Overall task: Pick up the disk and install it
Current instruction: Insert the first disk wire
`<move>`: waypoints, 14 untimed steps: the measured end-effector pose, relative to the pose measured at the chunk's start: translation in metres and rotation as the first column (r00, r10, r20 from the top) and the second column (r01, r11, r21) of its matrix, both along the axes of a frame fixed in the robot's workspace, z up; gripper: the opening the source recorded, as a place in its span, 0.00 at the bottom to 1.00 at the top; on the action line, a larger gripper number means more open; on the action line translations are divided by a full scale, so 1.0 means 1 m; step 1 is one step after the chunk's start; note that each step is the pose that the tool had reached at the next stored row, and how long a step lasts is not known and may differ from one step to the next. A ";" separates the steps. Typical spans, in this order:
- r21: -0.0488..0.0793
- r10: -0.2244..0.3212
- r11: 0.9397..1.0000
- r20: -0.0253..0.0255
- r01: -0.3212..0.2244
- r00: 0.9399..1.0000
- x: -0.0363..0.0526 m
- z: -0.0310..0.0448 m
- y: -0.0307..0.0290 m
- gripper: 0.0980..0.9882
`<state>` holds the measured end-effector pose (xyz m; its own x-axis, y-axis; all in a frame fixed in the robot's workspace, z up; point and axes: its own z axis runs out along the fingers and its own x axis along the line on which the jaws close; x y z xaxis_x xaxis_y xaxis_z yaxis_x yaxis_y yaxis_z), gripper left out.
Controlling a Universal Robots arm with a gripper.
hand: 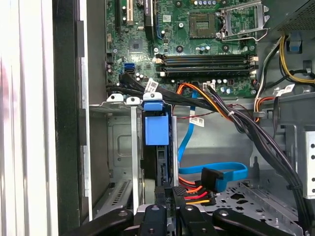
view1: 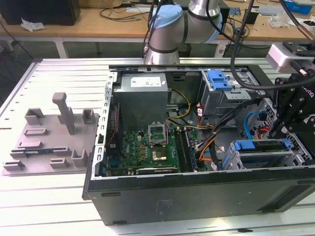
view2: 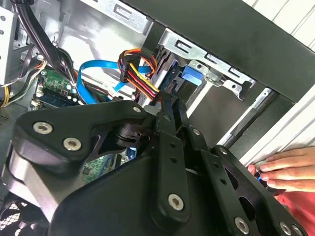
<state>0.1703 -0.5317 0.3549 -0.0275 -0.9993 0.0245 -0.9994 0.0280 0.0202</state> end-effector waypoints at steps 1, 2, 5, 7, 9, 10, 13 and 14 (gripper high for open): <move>0.000 0.001 1.000 0.000 -0.001 1.000 0.0001 0.0000 -0.0003 0.08; 0.000 0.002 1.000 0.000 -0.002 1.000 0.0001 0.0000 -0.0006 0.08; 0.000 0.008 1.000 0.000 -0.008 1.000 0.0002 0.0000 -0.0021 0.08; 0.000 0.015 1.000 0.000 -0.015 1.000 0.0001 0.0000 -0.0029 0.08; 0.000 0.031 1.000 0.000 -0.031 1.000 0.0001 0.0000 -0.0031 0.08; 0.000 0.042 0.999 0.000 -0.042 0.999 0.0001 0.0000 -0.0032 0.08; 0.000 0.080 0.997 0.000 -0.080 0.997 0.0001 -0.0005 -0.0032 0.08; 0.000 0.080 0.997 0.000 -0.080 0.997 0.0001 -0.0007 -0.0032 0.08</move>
